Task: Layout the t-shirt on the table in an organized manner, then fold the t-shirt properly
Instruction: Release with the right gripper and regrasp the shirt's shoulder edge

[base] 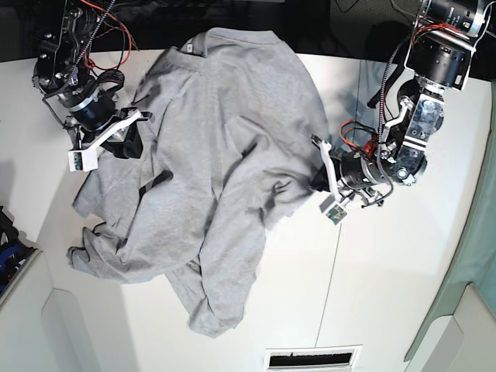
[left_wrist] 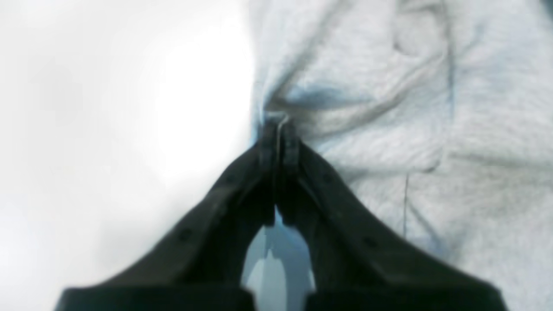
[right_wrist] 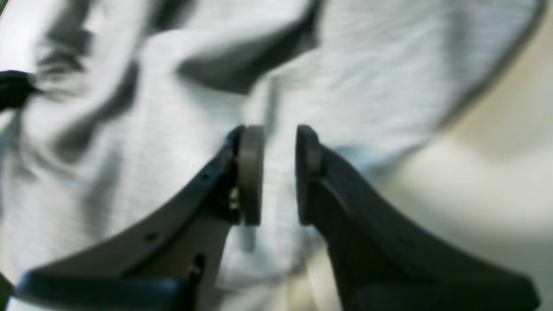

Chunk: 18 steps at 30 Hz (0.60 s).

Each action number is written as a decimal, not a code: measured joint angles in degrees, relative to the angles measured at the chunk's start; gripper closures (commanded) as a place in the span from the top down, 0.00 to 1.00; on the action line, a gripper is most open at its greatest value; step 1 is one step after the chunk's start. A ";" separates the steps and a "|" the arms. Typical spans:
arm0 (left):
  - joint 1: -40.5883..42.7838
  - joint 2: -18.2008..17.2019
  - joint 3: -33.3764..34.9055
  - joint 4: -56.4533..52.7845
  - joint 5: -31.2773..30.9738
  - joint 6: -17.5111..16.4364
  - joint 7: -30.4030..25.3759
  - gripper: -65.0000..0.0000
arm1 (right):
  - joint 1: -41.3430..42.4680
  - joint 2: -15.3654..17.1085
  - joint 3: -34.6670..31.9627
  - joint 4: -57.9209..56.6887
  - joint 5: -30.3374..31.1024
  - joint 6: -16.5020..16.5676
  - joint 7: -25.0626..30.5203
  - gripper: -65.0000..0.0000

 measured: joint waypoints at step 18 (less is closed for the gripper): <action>-0.11 -2.23 0.09 -0.02 -3.19 1.46 0.81 0.00 | -2.08 2.95 5.57 -0.66 12.24 1.88 -5.01 0.50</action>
